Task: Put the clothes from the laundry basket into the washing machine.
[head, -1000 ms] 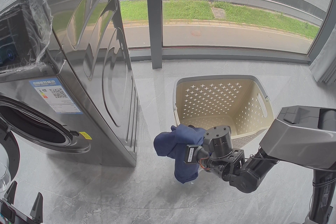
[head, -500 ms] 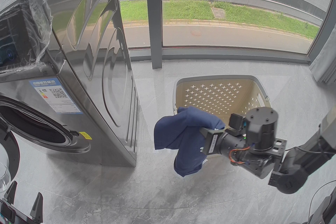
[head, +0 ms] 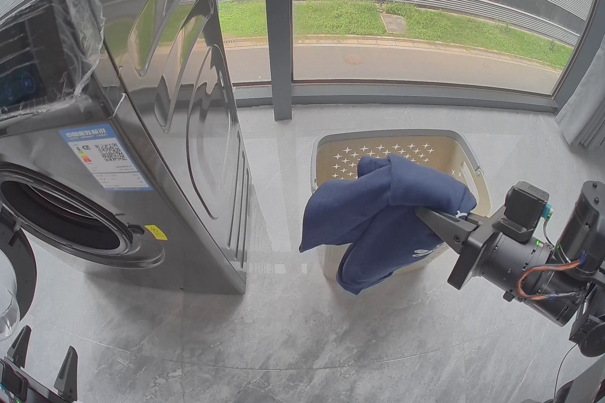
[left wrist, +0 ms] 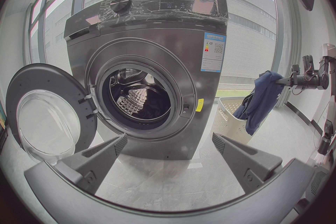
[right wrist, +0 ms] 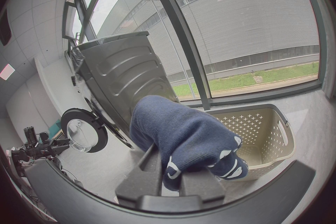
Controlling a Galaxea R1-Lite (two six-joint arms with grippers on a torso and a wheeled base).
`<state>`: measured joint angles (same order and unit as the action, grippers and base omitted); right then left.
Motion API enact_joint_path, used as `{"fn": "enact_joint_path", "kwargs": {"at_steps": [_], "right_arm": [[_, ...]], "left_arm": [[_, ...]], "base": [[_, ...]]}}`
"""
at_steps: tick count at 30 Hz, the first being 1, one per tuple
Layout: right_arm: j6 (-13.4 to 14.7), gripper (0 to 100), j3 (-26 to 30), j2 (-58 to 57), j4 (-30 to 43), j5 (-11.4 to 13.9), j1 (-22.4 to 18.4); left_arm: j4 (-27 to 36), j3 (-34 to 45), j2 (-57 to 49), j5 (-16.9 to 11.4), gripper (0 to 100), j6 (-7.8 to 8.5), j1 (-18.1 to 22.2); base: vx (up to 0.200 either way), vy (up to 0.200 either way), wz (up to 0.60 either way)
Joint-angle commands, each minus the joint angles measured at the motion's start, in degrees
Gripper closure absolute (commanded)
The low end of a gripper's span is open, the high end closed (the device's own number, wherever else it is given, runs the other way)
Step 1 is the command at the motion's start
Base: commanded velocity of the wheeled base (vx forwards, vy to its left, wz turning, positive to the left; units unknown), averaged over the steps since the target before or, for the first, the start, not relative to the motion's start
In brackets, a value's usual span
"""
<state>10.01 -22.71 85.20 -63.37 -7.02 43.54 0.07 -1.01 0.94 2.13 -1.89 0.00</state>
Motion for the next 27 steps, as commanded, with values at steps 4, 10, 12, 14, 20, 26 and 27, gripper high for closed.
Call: {"fn": "enact_joint_path", "kwargs": {"at_steps": [4, 10, 12, 14, 20, 26, 27], "right_arm": [[0.01, 100, 0.56, -2.76, -0.27, 1.75, 0.14], [0.1, 100, 0.56, -2.85, -0.27, 2.01, 0.22], [0.1, 100, 0.56, -2.76, -0.27, 2.01, 0.31], [0.19, 100, 0.56, -2.76, -0.27, 2.19, 0.4], [0.19, 100, 0.65, -2.67, -0.27, 3.15, 0.49], [0.19, 100, 1.09, -2.32, -0.35, 3.24, 0.49], [0.19, 100, 1.09, -2.32, -0.35, 3.24, 0.49]], "left_arm": [[0.01, 0.84, -0.5, -0.02, 0, -0.04, 0.0], [0.01, 0.84, -0.5, -0.02, 0, -0.04, 0.0], [0.01, 0.84, -0.5, -0.11, 0, -0.04, -0.09], [0.01, 0.84, -0.5, -0.11, 0, -0.04, 0.0], [0.01, 0.84, -0.5, -0.11, 0, -0.04, 0.0], [0.01, 0.84, -0.5, -0.11, 0, -0.04, 0.0], [0.01, 0.84, -0.5, -0.11, 0, -0.04, 0.0]], "base": [[-0.2, 0.0, 0.0], [-0.2, 0.0, 0.0], [-0.2, 0.0, 0.0], [-0.2, 0.0, 0.0], [-0.2, 0.0, 0.0], [0.0, 0.0, 0.0], [0.0, 0.2, 0.0]]}}
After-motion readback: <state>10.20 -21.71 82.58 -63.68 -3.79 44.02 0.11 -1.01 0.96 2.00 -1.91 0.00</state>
